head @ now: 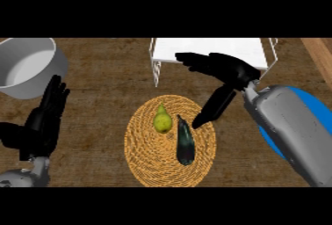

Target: Pick the eggplant from the placemat and place it in the tiered shelf

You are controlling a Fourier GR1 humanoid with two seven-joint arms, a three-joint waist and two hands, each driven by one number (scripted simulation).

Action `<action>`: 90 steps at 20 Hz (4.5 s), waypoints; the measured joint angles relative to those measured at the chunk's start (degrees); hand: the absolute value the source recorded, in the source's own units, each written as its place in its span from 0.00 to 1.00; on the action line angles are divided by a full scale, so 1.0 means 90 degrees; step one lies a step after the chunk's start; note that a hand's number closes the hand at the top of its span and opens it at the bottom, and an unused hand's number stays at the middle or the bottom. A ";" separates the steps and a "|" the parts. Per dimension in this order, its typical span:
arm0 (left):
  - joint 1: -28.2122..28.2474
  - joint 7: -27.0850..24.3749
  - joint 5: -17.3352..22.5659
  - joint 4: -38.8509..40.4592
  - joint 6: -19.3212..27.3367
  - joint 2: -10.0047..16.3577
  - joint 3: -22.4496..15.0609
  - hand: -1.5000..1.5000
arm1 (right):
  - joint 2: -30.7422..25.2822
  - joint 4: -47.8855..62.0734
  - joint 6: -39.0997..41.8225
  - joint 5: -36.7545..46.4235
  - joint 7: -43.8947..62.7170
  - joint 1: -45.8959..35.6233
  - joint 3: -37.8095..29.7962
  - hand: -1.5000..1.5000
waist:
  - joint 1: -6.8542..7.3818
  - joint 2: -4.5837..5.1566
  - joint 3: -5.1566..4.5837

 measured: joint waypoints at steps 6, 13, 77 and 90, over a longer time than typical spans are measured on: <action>0.0026 0.0100 -0.0019 -0.0151 -0.0033 0.0013 0.0046 0.50 | 0.0032 -0.0050 0.0437 0.0754 0.1096 -0.0766 0.0837 0.00 | 0.0029 0.0009 0.0004; -0.0002 0.0074 -0.0185 -0.0031 -0.0065 -0.0148 0.0135 0.50 | 0.0633 0.0039 0.0568 0.1512 0.1928 -0.0900 0.1320 0.00 | -0.0017 0.0026 0.0009; 0.0057 0.0569 -0.1299 -0.0367 -0.1115 -0.1243 0.1046 0.50 | 0.2214 0.0931 -0.1472 0.6962 0.2505 0.1278 0.1580 1.00 | 0.0046 -0.0056 -0.0021; 0.0125 0.0336 -0.1247 -0.0131 -0.1236 -0.1254 0.1251 0.50 | 0.2216 -0.0833 -0.3080 0.6766 0.3625 0.0181 0.1760 1.00 | -0.0018 -0.0017 0.0009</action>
